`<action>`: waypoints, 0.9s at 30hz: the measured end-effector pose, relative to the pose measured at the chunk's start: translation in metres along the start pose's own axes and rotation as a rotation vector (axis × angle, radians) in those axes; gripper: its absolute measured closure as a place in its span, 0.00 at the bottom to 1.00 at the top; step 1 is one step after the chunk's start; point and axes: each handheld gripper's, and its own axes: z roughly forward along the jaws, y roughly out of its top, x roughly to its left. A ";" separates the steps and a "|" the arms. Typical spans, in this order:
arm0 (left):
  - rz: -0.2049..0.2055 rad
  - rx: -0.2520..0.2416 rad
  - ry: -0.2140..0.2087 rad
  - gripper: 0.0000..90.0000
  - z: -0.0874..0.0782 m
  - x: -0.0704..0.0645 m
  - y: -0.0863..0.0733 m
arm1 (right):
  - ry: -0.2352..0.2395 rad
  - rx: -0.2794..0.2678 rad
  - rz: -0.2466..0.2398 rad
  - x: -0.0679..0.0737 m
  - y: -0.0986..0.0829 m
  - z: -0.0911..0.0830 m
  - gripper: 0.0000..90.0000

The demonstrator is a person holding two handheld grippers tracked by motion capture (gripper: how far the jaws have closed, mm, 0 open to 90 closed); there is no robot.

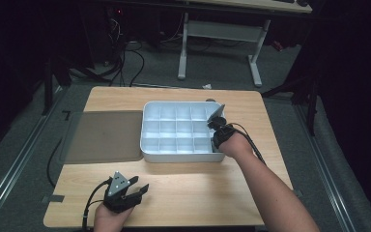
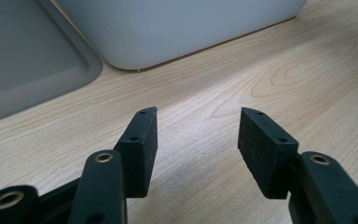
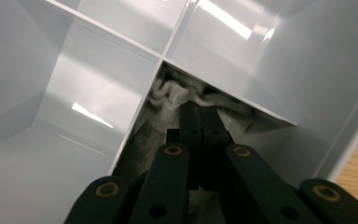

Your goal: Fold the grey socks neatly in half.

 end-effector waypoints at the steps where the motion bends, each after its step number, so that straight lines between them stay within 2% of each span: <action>1: 0.001 -0.001 0.001 0.53 0.000 0.000 0.000 | 0.001 0.000 0.001 0.000 0.000 0.000 1.00; 8: -0.001 0.002 -0.002 0.53 0.000 0.000 0.000 | 0.014 -0.013 0.013 -0.002 -0.001 -0.006 1.00; 19: 0.004 0.008 -0.008 0.53 0.002 -0.001 0.000 | 0.059 -0.089 0.051 -0.014 -0.008 -0.035 0.97; 27: 0.006 0.008 -0.007 0.53 0.002 -0.002 0.000 | 0.058 -0.105 0.039 -0.015 -0.013 -0.040 0.94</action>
